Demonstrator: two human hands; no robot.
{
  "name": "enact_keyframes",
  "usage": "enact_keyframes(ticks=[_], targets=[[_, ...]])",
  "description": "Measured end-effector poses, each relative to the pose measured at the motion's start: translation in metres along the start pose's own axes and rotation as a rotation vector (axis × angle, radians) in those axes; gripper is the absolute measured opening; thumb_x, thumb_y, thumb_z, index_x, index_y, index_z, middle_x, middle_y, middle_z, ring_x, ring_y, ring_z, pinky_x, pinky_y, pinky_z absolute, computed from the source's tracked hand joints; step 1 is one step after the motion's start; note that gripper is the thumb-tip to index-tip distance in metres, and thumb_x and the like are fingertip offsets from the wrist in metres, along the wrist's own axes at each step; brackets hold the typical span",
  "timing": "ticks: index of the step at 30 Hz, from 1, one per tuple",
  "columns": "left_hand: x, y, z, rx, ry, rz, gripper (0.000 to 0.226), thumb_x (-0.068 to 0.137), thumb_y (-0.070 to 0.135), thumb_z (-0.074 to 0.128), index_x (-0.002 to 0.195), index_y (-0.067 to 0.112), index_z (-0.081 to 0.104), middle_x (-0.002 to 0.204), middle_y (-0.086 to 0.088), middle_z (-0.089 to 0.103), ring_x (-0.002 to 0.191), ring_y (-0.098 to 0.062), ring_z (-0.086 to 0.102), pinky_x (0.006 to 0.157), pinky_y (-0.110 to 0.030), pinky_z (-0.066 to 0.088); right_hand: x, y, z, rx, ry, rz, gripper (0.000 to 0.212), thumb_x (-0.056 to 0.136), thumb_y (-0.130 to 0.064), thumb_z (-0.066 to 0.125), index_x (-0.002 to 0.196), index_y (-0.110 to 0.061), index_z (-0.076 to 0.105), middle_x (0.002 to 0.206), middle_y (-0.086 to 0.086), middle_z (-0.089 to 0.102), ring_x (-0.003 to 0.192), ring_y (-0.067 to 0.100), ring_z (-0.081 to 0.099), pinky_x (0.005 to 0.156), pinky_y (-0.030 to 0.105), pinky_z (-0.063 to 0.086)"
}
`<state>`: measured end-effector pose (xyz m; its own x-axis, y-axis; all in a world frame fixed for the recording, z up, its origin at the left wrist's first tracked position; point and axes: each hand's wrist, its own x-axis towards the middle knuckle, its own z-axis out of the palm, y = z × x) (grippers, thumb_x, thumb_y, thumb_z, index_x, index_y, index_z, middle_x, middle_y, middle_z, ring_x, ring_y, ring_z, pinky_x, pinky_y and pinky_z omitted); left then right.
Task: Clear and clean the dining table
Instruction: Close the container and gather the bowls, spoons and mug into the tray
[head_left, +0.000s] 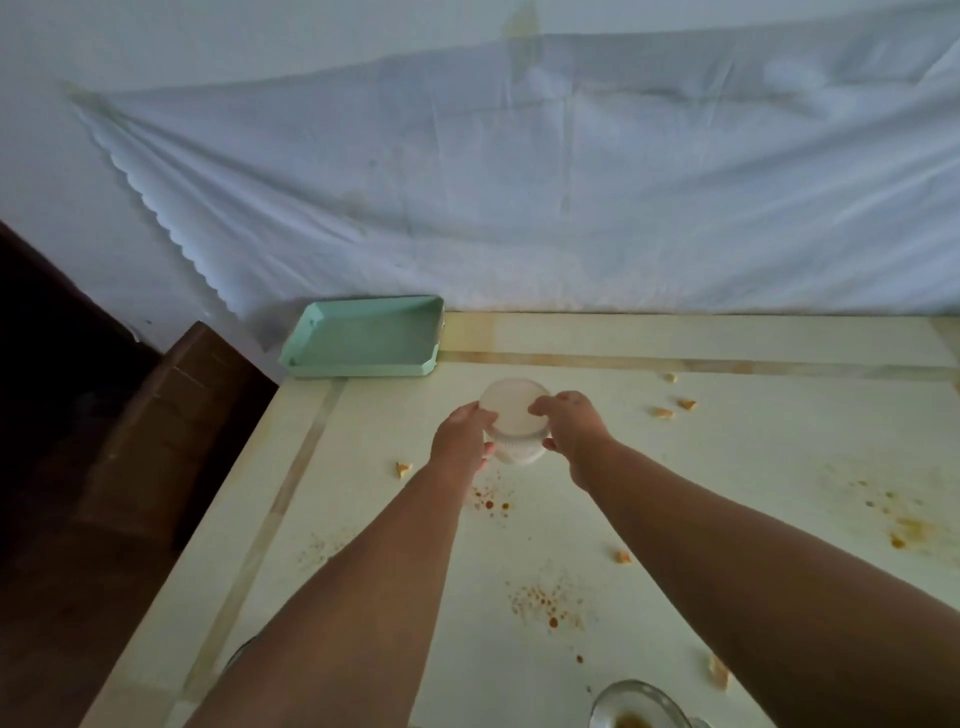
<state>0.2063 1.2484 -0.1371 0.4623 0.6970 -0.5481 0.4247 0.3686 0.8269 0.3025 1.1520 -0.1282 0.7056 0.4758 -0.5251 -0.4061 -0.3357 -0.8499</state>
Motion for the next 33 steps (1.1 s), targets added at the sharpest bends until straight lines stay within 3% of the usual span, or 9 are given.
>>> enact_keyframes(ticks=[6,10,15,21,24,30,33], targets=[[0.08,0.016,-0.024,-0.008,0.005,-0.004,0.052,0.087,0.008,0.059,0.137,0.023,0.053,0.125,-0.006,0.058,0.11,-0.026,0.059,0.09,-0.035,0.05,0.057,-0.025,0.055,0.008,0.002,-0.001,0.029,0.085,-0.013,0.061,0.111,-0.012,0.051,0.112,0.008,0.051,0.109,0.029,0.05,0.102,0.049,0.047],[0.121,0.025,-0.034,-0.09,0.028,-0.011,0.056,0.085,0.004,0.06,0.136,0.027,0.053,0.125,-0.007,0.059,0.114,-0.026,0.057,0.085,-0.033,0.05,0.09,-0.037,0.078,0.018,-0.023,-0.012,0.029,0.084,-0.01,0.062,0.111,-0.013,0.052,0.105,0.005,0.051,0.107,0.028,0.05,0.102,0.05,0.047],[0.185,0.041,-0.033,-0.078,0.064,0.06,0.054,0.084,0.002,0.059,0.133,0.023,0.056,0.122,-0.006,0.062,0.114,-0.026,0.058,0.103,-0.041,0.046,0.139,-0.052,0.104,0.063,-0.006,-0.018,0.019,0.083,-0.006,0.06,0.1,-0.01,0.052,0.087,0.002,0.049,0.099,0.028,0.049,0.103,0.053,0.045],[0.235,0.059,-0.026,-0.065,0.078,0.125,0.05,0.084,-0.002,0.053,0.131,0.017,0.057,0.112,-0.004,0.064,0.092,-0.017,0.056,0.085,-0.029,0.048,0.186,-0.064,0.12,0.071,-0.01,-0.04,0.023,0.08,-0.006,0.059,0.102,-0.009,0.057,0.092,0.004,0.054,0.103,0.031,0.052,0.1,0.051,0.048],[0.258,0.067,-0.022,-0.045,0.079,0.141,0.052,0.083,-0.001,0.053,0.131,0.017,0.057,0.122,-0.008,0.065,0.1,-0.02,0.06,0.091,-0.031,0.049,0.206,-0.068,0.125,0.107,-0.004,-0.046,0.018,0.081,-0.004,0.057,0.097,-0.013,0.056,0.091,0.002,0.054,0.099,0.027,0.052,0.098,0.048,0.049],[0.297,0.077,-0.019,0.019,0.102,0.174,0.058,0.082,0.003,0.055,0.137,0.024,0.052,0.126,0.0,0.062,0.117,-0.025,0.058,0.103,-0.041,0.048,0.24,-0.071,0.133,0.141,-0.011,-0.059,0.015,0.081,-0.003,0.056,0.081,-0.017,0.052,0.09,0.004,0.054,0.103,0.032,0.053,0.103,0.054,0.044],[0.308,0.075,-0.015,0.115,0.136,0.214,0.061,0.087,0.0,0.05,0.143,0.024,0.047,0.134,-0.001,0.058,0.12,-0.023,0.056,0.105,-0.039,0.045,0.251,-0.064,0.135,0.154,-0.034,-0.041,0.015,0.083,-0.003,0.057,0.088,-0.017,0.054,0.095,0.005,0.055,0.095,0.025,0.051,0.105,0.052,0.043]])
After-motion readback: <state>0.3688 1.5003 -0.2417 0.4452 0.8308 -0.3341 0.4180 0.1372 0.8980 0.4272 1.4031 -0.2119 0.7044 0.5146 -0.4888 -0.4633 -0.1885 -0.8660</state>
